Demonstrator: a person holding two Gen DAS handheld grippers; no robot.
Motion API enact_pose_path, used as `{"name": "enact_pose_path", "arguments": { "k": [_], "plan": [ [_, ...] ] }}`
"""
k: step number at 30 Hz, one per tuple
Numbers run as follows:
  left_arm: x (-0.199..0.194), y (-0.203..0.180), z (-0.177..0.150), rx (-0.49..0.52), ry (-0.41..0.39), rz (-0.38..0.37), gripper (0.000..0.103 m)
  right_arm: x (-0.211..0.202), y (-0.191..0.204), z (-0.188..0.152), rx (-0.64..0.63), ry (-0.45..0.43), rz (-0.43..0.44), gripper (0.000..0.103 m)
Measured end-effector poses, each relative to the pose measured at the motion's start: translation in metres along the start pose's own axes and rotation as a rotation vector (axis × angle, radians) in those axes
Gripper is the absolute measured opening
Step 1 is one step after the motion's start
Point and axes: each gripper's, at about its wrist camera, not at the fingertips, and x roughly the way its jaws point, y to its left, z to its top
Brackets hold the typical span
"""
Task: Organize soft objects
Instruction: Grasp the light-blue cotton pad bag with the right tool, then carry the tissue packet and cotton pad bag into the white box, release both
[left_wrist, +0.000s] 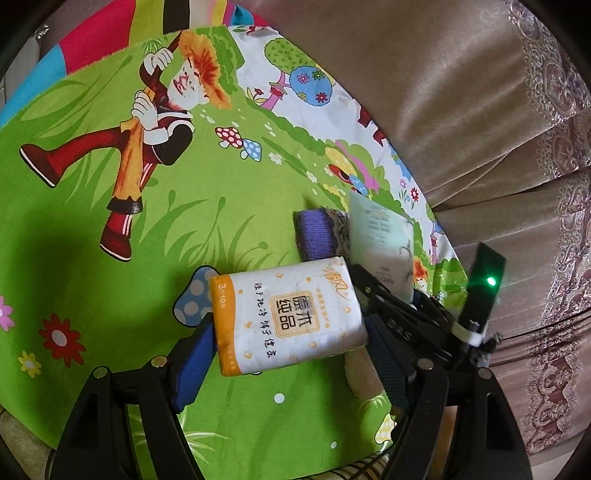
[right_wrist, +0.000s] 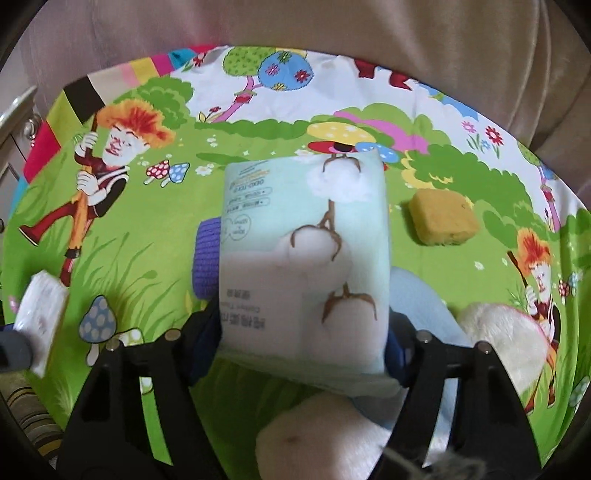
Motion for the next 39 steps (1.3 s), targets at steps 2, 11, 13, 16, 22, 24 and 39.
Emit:
{"name": "enact_pose_path", "arguments": {
  "k": [2, 11, 13, 16, 22, 24, 39],
  "plan": [
    [-0.001, -0.003, -0.001, 0.009, -0.004, -0.007, 0.079, -0.012, -0.005, -0.004, 0.021, -0.02, 0.012, 0.076],
    [-0.008, -0.028, -0.009, 0.067, 0.012, -0.097, 0.079, -0.087, -0.032, -0.038, 0.096, -0.105, 0.006, 0.076],
    [-0.01, -0.04, -0.014, 0.103, 0.018, -0.108, 0.079, -0.103, -0.039, -0.05, 0.104, -0.118, -0.004, 0.076],
    [-0.009, -0.062, -0.028, 0.16, 0.045, -0.125, 0.079, -0.129, -0.054, -0.072, 0.137, -0.13, -0.03, 0.076],
    [0.004, -0.115, -0.072, 0.307, 0.138, -0.158, 0.079, -0.176, -0.095, -0.131, 0.228, -0.125, -0.089, 0.076],
    [0.009, -0.136, -0.093, 0.369, 0.177, -0.171, 0.079, -0.193, -0.11, -0.154, 0.256, -0.119, -0.123, 0.076],
    [0.049, -0.236, -0.238, 0.636, 0.499, -0.257, 0.079, -0.283, -0.205, -0.313, 0.504, -0.031, -0.367, 0.076]
  ]
}}
